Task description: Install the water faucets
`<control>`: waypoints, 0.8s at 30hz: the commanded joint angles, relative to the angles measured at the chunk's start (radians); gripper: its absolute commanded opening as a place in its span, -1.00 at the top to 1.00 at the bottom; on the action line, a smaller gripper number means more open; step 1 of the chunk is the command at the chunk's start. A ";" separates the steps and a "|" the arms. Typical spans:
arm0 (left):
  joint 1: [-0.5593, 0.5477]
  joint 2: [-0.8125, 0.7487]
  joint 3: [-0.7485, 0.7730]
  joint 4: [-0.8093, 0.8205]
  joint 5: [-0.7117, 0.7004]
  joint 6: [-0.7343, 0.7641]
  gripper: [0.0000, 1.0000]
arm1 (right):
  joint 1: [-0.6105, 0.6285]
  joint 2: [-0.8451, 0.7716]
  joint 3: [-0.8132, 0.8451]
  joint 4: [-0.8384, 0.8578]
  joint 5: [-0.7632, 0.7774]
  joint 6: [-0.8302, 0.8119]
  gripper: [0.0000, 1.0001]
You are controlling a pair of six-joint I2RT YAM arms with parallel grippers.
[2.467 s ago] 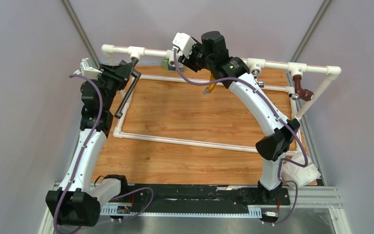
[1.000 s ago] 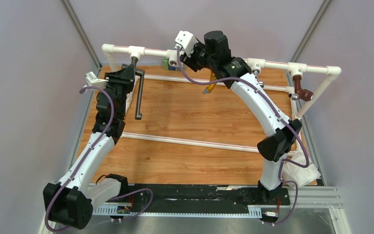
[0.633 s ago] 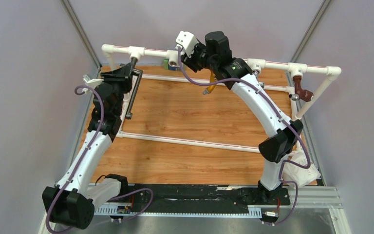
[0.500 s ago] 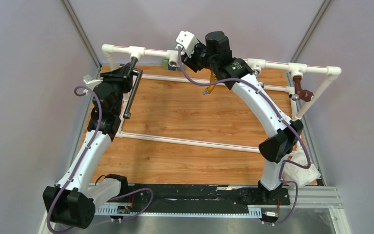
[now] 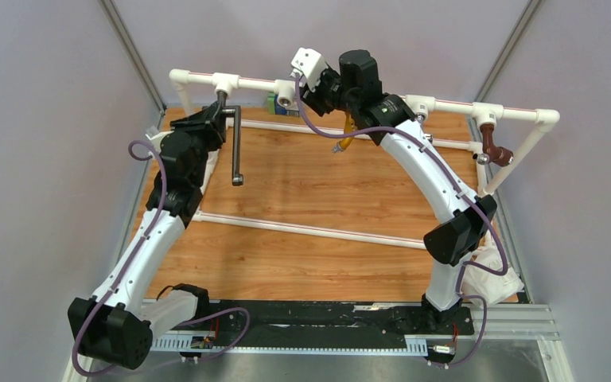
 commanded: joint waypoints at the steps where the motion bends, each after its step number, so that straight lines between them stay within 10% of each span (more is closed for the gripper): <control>1: -0.020 -0.002 0.100 0.076 0.046 -0.086 1.00 | 0.004 -0.025 -0.040 -0.011 -0.015 0.217 1.00; 24: 0.074 0.027 0.223 0.004 0.172 -0.062 1.00 | 0.004 -0.042 -0.067 0.001 -0.047 0.208 1.00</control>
